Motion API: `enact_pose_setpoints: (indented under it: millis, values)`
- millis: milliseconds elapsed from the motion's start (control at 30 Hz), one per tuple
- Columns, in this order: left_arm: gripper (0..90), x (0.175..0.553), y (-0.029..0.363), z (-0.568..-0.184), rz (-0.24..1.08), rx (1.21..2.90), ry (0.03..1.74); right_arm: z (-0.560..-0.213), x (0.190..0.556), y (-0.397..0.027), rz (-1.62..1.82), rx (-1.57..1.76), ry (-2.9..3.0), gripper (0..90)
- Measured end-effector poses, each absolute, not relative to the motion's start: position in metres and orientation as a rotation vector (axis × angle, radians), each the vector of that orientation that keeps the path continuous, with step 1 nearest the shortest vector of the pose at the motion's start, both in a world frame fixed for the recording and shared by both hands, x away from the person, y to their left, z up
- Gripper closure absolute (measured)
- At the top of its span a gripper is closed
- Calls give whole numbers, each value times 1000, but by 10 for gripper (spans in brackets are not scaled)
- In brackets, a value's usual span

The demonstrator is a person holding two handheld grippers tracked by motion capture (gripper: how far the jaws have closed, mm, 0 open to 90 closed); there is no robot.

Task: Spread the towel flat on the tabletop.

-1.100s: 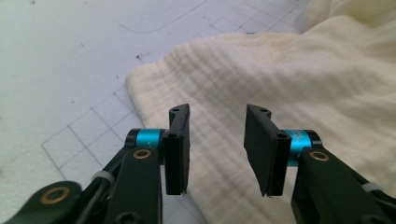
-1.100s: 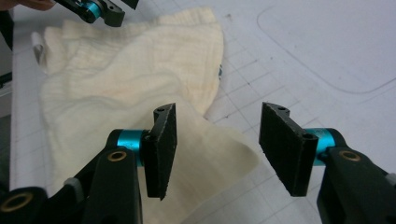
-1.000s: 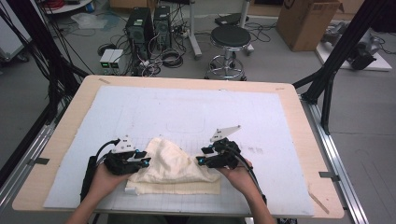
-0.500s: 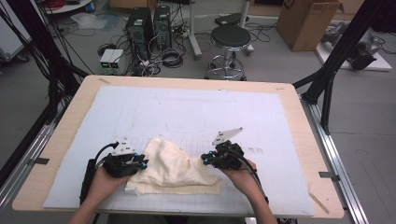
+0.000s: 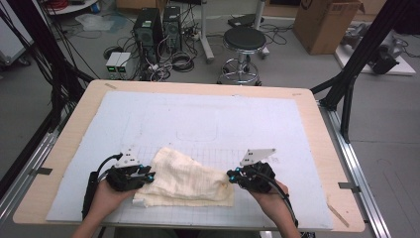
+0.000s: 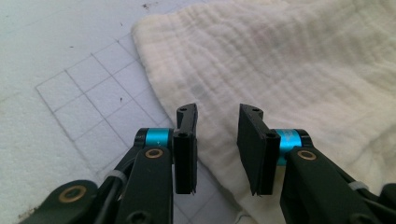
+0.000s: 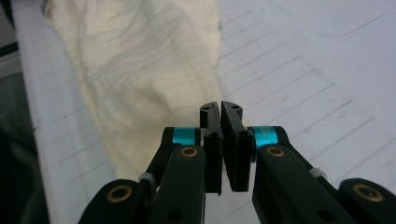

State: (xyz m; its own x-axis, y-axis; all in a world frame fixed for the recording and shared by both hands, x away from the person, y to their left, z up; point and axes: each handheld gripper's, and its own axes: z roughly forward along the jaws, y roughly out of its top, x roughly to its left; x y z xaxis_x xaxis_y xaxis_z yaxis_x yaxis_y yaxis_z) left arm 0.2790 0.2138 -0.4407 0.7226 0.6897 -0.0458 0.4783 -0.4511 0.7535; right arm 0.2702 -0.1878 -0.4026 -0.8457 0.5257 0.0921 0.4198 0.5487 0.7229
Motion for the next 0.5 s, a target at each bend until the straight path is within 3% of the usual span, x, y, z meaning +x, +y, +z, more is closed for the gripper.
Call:
enact_pose_setpoints:
  millis: [500]
  values:
    - [685, 314, 204, -427, 370, 2019, 928, -410, 261, -181, 1234, 776, 2683, 858]
